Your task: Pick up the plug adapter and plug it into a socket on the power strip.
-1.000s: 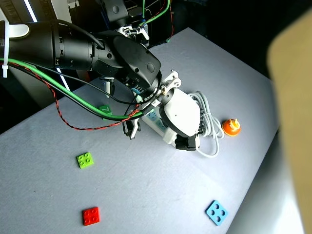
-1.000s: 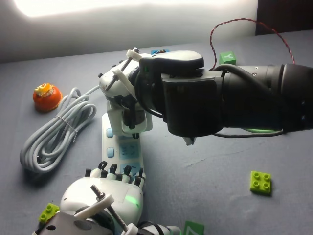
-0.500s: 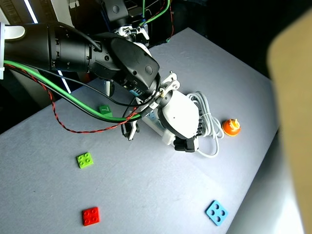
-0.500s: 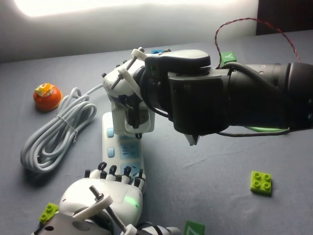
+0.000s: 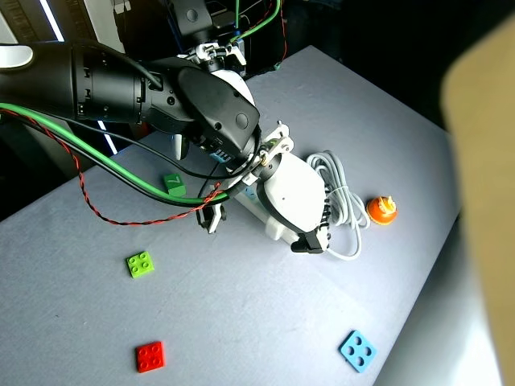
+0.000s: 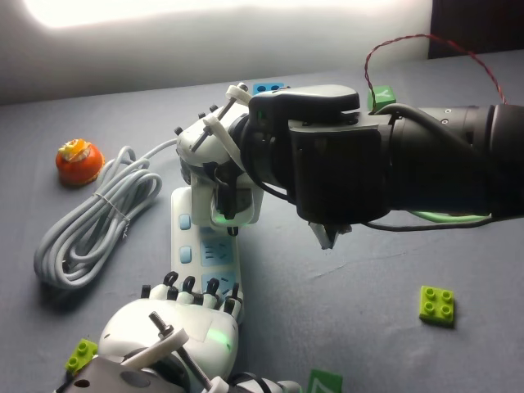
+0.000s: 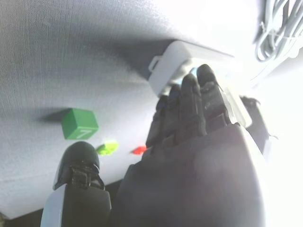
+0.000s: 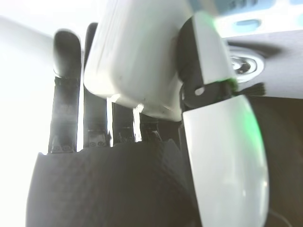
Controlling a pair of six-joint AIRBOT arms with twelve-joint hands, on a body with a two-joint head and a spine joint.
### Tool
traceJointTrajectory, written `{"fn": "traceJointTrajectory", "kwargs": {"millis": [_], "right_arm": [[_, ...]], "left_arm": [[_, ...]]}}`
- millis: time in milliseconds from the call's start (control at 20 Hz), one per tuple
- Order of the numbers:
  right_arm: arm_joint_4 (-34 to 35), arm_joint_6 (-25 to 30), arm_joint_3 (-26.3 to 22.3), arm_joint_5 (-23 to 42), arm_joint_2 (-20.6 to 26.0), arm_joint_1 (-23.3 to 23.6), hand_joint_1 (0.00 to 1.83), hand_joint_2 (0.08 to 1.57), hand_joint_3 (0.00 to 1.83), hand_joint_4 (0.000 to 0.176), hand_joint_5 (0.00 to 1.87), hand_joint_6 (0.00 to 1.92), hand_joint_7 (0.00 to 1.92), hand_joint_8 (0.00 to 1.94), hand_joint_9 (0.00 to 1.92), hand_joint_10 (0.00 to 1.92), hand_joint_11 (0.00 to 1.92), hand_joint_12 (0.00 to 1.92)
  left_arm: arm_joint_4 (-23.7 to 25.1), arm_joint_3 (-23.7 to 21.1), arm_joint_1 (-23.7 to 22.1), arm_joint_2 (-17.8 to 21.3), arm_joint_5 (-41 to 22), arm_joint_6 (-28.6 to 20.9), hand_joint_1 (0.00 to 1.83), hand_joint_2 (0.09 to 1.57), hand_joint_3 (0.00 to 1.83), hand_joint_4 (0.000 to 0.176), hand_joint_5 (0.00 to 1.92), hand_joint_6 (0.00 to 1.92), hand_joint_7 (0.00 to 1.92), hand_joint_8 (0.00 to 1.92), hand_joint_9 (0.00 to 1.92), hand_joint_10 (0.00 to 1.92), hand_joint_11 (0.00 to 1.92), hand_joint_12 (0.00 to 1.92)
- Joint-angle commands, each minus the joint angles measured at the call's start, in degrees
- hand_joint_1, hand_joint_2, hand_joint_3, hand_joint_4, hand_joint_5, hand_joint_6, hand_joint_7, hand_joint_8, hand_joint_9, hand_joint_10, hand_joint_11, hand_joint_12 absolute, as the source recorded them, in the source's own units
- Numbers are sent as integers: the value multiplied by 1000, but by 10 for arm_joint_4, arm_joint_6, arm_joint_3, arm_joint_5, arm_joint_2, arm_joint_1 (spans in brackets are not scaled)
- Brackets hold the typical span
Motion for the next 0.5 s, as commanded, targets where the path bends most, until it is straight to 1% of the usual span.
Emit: {"fn": "traceJointTrajectory", "kwargs": {"millis": [0,50,100,150,200,300,350,400,450], "right_arm": [[-22,-1,-2,-18,4,9,929,1129,0,0,566,3,603,2,560,240,269,1287],[-22,-1,-2,-18,5,10,891,1133,0,0,534,0,571,0,540,132,187,1259],[-22,-1,-3,-18,6,11,872,1135,0,0,520,0,558,0,541,73,153,1232],[-22,-1,-3,-18,7,12,819,1151,6,0,465,0,494,0,492,36,65,1190],[-22,-1,-5,-18,10,13,796,1152,5,0,438,0,465,0,479,24,50,1176],[-22,-1,-14,-20,19,18,717,1109,0,0,382,0,402,1,404,4,4,1027],[-22,-1,-19,-22,23,20,683,1090,0,0,325,0,346,1,351,1,0,914],[-22,-1,-25,-22,29,22,659,1071,0,0,314,0,343,3,343,1,0,900],[-22,-1,-32,-22,35,25,634,1055,0,0,281,2,321,3,315,2,0,817]], "left_arm": [[7,-3,3,4,-16,2,0,1215,0,0,105,2,95,3,80,3,0,252],[7,-4,3,4,-17,2,13,1222,1,0,107,2,91,1,76,1,0,229],[7,-5,3,4,-19,1,2,1223,1,0,100,0,82,0,70,0,0,222],[7,-5,3,4,-19,0,0,1223,1,0,87,0,72,0,62,0,0,201],[6,-5,3,4,-19,0,0,1223,0,0,88,1,71,0,57,0,0,193],[6,-7,4,4,-20,-3,0,1226,1,0,91,1,76,1,60,0,0,188],[7,-7,4,4,-20,-4,0,1224,0,0,91,0,80,1,64,1,0,198],[7,-7,4,4,-20,-4,6,1223,0,0,102,3,88,2,72,3,0,221],[7,-7,4,4,-20,-4,0,1222,0,0,95,0,82,0,72,2,0,227]]}}
